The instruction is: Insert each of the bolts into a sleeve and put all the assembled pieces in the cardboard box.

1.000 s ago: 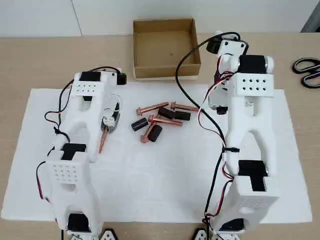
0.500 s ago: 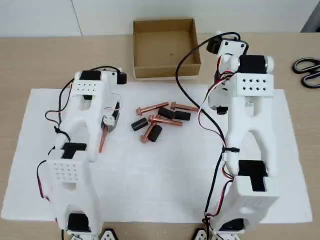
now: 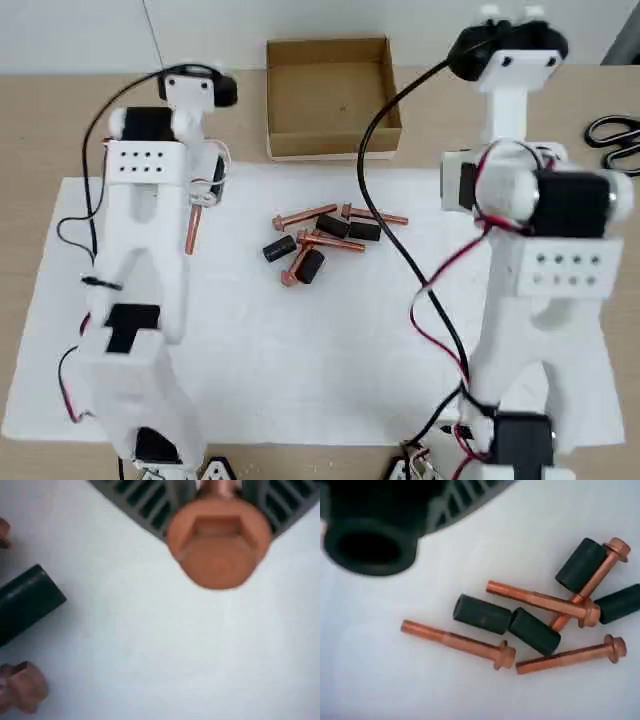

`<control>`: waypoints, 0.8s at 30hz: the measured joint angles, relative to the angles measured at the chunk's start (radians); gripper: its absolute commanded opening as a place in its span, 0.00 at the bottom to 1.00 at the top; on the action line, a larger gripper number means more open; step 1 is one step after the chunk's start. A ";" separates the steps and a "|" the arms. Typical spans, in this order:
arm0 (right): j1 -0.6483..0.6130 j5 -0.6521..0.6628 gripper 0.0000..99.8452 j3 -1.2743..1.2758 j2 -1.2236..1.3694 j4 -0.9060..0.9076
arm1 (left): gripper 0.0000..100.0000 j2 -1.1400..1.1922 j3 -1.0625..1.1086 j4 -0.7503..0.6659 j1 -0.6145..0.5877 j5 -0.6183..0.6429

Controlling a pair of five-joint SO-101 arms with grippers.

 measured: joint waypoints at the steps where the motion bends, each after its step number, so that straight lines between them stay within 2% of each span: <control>1: 0.000 0.000 0.00 0.000 -0.028 0.000 | 0.01 -0.040 0.000 0.000 0.000 0.000; 11: 0.000 0.000 0.00 -0.002 -0.425 0.003 | 0.01 -0.411 0.141 0.003 0.000 0.000; 16: -0.002 0.003 0.00 0.052 -0.601 0.003 | 0.01 -0.608 0.176 0.003 0.061 0.008; 20: 0.003 0.003 0.00 0.209 -0.701 0.003 | 0.01 -0.763 0.176 0.003 0.138 0.118; 24: 0.000 0.003 0.00 0.365 -0.806 -0.020 | 0.01 -0.836 0.176 -0.008 0.164 0.212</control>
